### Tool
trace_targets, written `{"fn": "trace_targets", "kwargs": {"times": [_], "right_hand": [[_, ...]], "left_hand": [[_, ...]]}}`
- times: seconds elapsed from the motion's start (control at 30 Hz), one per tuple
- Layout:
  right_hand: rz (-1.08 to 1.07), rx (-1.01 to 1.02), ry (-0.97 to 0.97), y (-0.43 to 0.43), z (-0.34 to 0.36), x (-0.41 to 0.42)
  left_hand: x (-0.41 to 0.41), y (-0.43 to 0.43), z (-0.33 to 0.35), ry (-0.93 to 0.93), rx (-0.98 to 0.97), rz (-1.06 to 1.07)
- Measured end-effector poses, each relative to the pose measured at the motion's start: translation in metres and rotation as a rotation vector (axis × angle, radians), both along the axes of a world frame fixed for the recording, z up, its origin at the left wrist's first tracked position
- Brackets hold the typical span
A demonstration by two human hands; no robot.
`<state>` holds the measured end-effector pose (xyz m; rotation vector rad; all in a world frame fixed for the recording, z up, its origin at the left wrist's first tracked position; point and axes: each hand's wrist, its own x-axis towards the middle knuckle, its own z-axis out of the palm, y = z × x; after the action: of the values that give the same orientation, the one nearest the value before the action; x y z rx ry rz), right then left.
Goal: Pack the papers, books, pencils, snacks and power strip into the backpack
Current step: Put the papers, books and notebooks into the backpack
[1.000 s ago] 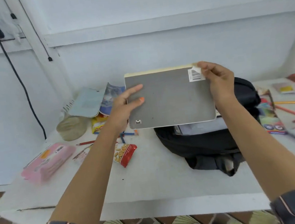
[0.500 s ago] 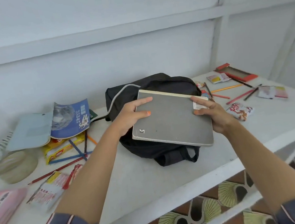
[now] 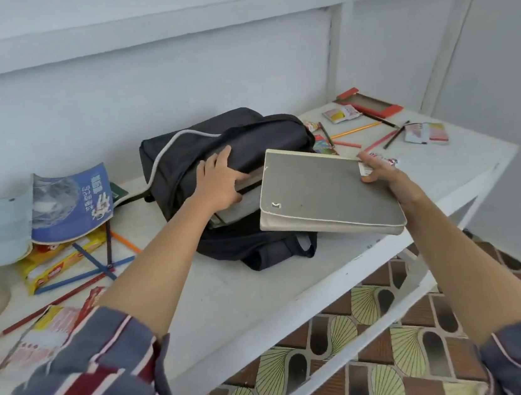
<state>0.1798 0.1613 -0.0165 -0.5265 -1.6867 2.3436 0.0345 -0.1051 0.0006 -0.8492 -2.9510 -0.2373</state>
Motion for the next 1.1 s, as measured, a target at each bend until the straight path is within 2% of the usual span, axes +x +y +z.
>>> {"fn": "trace_targets", "kwargs": {"times": [0.13, 0.37, 0.73, 0.97, 1.03, 1.1], "right_hand": [[0.017, -0.010, -0.004, -0.001, 0.001, -0.003], [0.020, -0.092, 0.001, -0.015, 0.001, -0.027], [-0.349, -0.322, -0.037, -0.058, -0.001, -0.081], [-0.413, -0.067, -0.040, -0.094, -0.003, -0.115], [-0.340, 0.058, -0.090, -0.099, -0.003, -0.120], [-0.176, 0.199, -0.179, -0.096, -0.002, -0.123]], "left_hand": [[-0.008, 0.001, 0.013, 0.035, 0.015, 0.009], [-0.016, 0.002, 0.039, -0.018, 0.114, 0.036], [-0.021, -0.002, 0.046, -0.040, 0.167, 0.026], [-0.025, -0.002, 0.046, -0.042, 0.177, 0.024], [-0.029, -0.002, 0.045, -0.044, 0.179, 0.027], [-0.032, -0.003, 0.044, -0.055, 0.189, 0.027]]}}
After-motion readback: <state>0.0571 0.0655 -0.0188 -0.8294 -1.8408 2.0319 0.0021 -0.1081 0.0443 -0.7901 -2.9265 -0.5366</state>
